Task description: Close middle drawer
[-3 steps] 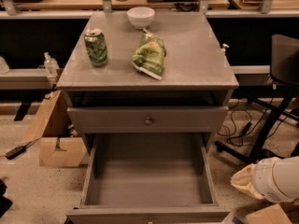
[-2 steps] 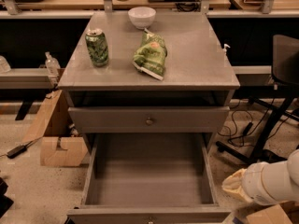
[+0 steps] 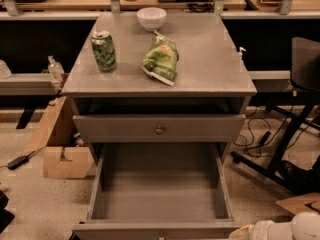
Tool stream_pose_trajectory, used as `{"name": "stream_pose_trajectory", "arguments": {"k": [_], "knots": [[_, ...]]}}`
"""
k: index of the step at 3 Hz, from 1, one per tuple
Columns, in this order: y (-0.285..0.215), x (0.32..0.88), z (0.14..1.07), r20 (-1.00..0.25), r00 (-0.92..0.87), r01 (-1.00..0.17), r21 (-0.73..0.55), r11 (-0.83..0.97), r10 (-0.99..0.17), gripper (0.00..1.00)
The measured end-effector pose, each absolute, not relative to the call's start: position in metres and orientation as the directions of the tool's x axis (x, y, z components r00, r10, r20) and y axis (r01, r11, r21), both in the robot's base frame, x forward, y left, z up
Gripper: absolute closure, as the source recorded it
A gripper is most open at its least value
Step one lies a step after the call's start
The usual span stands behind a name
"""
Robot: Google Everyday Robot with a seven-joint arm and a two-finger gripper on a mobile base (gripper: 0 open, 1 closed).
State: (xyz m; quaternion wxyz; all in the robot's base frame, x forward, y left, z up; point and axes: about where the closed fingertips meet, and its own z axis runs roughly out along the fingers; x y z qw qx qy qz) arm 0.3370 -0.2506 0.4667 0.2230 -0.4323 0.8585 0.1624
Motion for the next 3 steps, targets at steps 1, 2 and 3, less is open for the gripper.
{"name": "stream_pose_trajectory", "arguments": {"k": [1,2,3], "knots": [[-0.249,0.317,0.42,-0.538,-0.557,-0.797,0.131,0.589,-0.633,1.0],[-0.228,0.314,0.383,-0.566,-0.53,-0.813,0.13,0.567,-0.631,1.0],[-0.206,0.336,0.362,-0.615,-0.481,-0.833,0.099,0.544,-0.625,1.0]]}}
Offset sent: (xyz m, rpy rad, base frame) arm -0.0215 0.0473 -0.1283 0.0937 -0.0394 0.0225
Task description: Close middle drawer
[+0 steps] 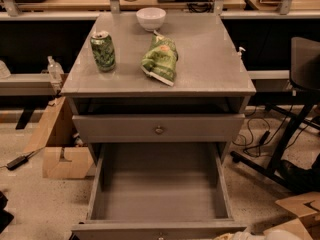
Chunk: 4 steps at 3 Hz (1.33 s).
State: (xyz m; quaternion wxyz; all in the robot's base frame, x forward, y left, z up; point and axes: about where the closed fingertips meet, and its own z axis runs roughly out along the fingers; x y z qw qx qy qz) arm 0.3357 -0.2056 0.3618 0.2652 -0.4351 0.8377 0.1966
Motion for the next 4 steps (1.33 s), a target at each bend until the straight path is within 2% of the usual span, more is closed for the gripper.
{"name": "stream_pose_trajectory", "arguments": {"k": [1,4], "knots": [[-0.189,0.37,0.355,-0.663,-0.432,-0.843,0.057,0.534,-0.611,1.0],[-0.185,0.395,0.357,-0.683,-0.406,-0.843,0.023,0.538,-0.607,1.0]]}}
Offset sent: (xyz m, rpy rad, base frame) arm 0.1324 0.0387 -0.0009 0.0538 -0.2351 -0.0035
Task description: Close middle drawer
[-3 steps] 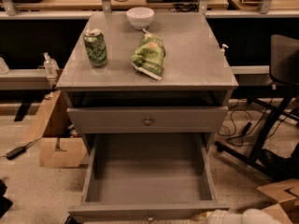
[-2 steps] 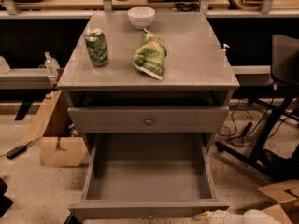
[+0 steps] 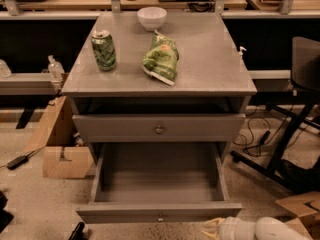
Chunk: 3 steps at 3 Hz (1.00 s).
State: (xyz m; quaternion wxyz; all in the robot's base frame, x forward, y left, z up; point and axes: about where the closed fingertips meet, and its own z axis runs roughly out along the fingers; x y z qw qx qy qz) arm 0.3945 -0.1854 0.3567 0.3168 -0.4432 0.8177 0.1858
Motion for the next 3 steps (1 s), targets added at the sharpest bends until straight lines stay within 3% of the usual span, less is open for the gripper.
{"name": "stream_pose_trajectory", "arguments": {"k": [3], "knots": [[-0.17,0.486,0.363,-0.715,-0.36,-0.832,-0.044,0.553,-0.599,1.0]]}}
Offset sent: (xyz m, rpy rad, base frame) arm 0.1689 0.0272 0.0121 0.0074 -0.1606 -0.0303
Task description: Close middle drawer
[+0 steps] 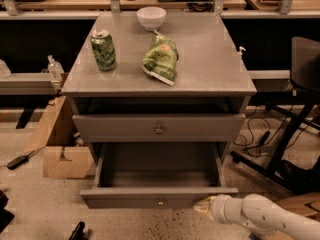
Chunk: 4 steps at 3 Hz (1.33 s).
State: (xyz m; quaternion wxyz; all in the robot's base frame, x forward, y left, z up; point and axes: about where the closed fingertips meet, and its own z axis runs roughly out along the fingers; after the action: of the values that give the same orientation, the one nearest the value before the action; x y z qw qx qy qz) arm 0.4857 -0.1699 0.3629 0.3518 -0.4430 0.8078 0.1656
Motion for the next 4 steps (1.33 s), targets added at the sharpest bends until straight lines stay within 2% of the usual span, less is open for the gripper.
{"name": "stream_pose_trajectory", "arguments": {"k": [1,4], "knots": [[-0.162,0.516,0.368,-0.701,-0.34,-0.843,-0.068,0.533,-0.627,1.0],[-0.159,0.528,0.36,-0.709,-0.338,-0.846,-0.059,0.53,-0.619,1.0]]}}
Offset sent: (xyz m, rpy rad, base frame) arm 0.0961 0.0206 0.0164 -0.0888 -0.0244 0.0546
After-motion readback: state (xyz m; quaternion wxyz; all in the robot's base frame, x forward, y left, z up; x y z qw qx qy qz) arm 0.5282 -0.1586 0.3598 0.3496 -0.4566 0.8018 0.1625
